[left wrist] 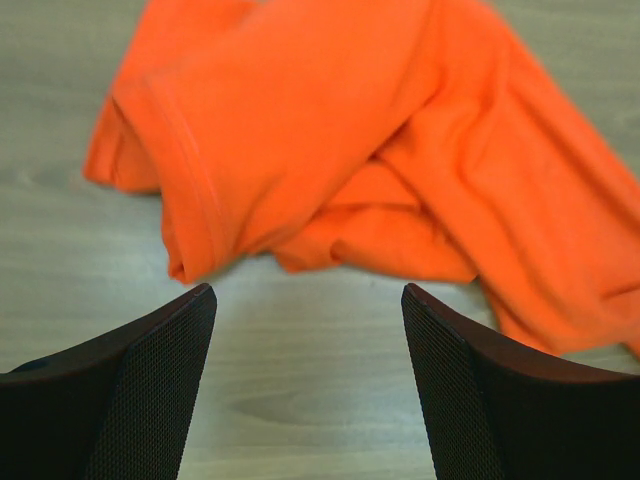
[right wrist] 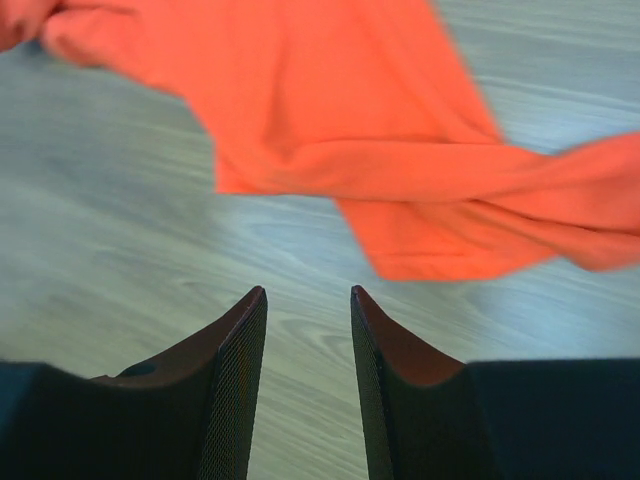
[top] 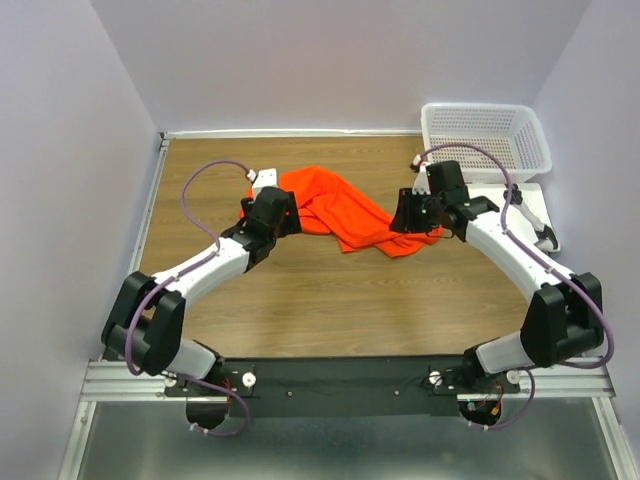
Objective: Fold and stack the t-shirts
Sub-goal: Flatten the tshirt out
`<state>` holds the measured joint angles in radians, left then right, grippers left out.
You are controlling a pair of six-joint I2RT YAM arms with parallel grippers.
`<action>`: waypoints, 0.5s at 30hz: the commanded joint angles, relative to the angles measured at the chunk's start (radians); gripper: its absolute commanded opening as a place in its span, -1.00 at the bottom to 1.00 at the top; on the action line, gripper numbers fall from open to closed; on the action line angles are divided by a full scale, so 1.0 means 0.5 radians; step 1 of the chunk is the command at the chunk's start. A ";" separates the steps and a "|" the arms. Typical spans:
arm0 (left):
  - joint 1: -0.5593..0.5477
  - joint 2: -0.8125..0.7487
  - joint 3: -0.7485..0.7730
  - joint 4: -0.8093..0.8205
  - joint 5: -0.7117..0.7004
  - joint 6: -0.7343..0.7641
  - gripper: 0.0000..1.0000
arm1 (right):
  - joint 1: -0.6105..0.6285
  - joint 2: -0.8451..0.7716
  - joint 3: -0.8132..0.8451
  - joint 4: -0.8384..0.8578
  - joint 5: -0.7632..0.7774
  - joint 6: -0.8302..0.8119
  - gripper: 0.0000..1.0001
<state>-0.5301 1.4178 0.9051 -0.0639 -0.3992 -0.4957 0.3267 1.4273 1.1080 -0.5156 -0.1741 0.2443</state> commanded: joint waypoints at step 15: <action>0.167 0.548 -0.025 0.312 0.369 -0.337 0.15 | 0.061 0.164 -0.203 0.261 -0.471 0.177 -0.08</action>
<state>-0.4461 1.6806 0.8734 0.0620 -0.2665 -0.6262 0.3546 1.5139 1.0256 -0.4107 -0.3870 0.3107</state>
